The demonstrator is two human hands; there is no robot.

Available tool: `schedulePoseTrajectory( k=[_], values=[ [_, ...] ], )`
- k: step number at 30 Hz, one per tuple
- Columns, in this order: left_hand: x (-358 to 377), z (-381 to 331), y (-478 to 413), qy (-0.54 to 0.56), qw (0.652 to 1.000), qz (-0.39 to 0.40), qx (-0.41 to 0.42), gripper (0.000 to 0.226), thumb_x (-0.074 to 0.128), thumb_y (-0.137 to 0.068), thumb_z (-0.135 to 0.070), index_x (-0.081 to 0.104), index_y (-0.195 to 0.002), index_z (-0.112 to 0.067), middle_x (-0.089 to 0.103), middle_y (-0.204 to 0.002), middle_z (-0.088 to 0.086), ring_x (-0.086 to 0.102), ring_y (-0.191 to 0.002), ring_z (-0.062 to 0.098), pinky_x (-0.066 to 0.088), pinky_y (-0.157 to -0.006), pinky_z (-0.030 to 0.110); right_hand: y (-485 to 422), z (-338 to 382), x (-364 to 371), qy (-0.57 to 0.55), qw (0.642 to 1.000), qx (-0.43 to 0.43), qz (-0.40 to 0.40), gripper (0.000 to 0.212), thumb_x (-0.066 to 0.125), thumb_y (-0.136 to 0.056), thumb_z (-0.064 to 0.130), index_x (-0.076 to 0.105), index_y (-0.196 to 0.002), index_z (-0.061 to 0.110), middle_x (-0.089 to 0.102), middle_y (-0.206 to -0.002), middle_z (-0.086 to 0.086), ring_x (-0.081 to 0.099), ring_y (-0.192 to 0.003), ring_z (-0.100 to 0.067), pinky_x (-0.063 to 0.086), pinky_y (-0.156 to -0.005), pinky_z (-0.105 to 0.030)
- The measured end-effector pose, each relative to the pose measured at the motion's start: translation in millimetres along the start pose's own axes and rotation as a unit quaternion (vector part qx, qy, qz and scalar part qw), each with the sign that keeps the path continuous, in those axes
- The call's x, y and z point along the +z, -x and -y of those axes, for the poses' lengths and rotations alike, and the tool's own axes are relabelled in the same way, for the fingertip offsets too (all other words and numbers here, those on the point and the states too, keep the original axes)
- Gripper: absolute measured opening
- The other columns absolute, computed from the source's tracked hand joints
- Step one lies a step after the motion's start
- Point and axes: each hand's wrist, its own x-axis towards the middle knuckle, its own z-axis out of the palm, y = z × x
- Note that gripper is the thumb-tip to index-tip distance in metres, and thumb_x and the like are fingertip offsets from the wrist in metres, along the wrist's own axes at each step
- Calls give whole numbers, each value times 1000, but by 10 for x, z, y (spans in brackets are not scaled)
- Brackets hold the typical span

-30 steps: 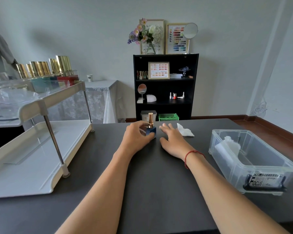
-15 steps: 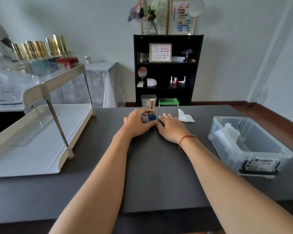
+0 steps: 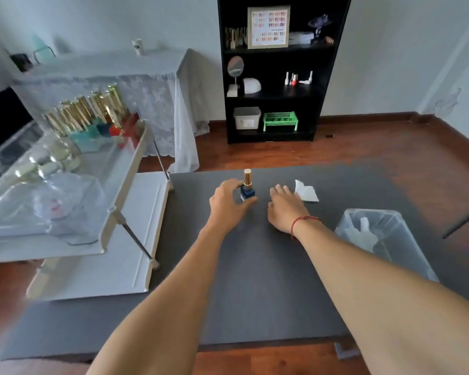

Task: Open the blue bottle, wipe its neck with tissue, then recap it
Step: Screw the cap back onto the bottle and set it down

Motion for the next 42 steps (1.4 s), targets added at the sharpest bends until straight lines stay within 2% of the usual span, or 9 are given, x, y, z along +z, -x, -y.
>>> schedulePoseTrajectory(
  k=[6, 9, 11, 16, 21, 25, 30, 37, 42],
  values=[
    [-977, -773, -71, 4, 1000, 0, 12, 24, 75, -78, -28, 68, -98, -19, 66, -98, -1, 60, -93, 20, 48, -91, 39, 319, 417, -1013, -52, 998, 18, -11, 48, 35, -91, 8, 33, -139, 7, 27, -150, -8, 23, -139, -26, 21, -114, -48],
    [-1521, -1116, -82, 32, 999, -35, 15, 17, 77, -76, -27, 66, -86, -18, 65, -83, -3, 60, -74, 13, 46, -67, 12, 415, 782, -1394, -58, 998, -1, -25, 40, 33, -92, 11, 40, -131, 7, 32, -146, -8, 27, -137, -25, 22, -113, -49],
    [-1837, -1242, -82, 46, 996, -72, 22, 19, 76, -76, -28, 67, -89, -17, 64, -78, -7, 58, -70, 5, 41, -62, 4, 393, 1069, -1578, -77, 997, -14, -27, 39, 31, -93, 10, 39, -131, 8, 27, -151, -7, 22, -141, -24, 17, -115, -49],
    [-2499, -1176, -64, 29, 989, -143, 18, 23, 75, -77, -28, 69, -94, -13, 70, -86, 1, 64, -79, 18, 50, -74, 26, 221, 1734, -1730, -113, 992, -54, -33, 46, 26, -95, 15, 31, -141, 11, 17, -158, -6, 14, -145, -21, 9, -117, -48],
    [-2913, -772, -37, 16, 973, -228, -22, 18, 76, -77, -21, 66, -89, -13, 66, -80, -1, 61, -70, 14, 48, -62, 17, 103, 2267, -1613, -137, 985, -98, -31, 44, 20, -99, 28, 38, -136, 12, 29, -152, -7, 25, -141, -23, 13, -115, -51],
    [-3014, -500, -81, 21, 976, -208, -59, 13, 79, -74, -13, 69, -81, -11, 69, -77, 1, 66, -70, 16, 55, -62, 23, 39, 2528, -1429, -143, 984, -103, -10, 49, 16, -99, 35, 37, -135, 9, 38, -146, -9, 33, -136, -23, 20, -114, -52],
    [-2975, -297, -147, -3, 973, -202, -109, 14, 81, -70, -18, 68, -74, -14, 67, -69, -4, 64, -62, 12, 46, -48, 16, -47, 2629, -1224, -139, 985, -104, -1, 58, 16, -99, 39, 7, -149, 13, 14, -158, -3, 13, -146, -20, 11, -116, -51],
    [-2785, -219, -214, -17, 970, -188, -155, 20, 79, -72, -21, 69, -83, -8, 70, -80, 6, 67, -75, 23, 58, -70, 43, -103, 2568, -1063, -120, 987, -111, 6, 62, 14, -98, 43, -9, -149, 17, -3, -160, -2, -1, -148, -18, 3, -117, -50],
    [-2729, -273, -228, -31, 960, -225, -165, 23, 76, -76, -23, 66, -90, -7, 67, -86, 6, 59, -78, 21, 53, -69, 36, -91, 2546, -1053, -118, 987, -107, 3, 62, 10, -97, 48, -8, -150, 21, 1, -160, -1, 1, -148, -20, 1, -117, -50]
  ],
)
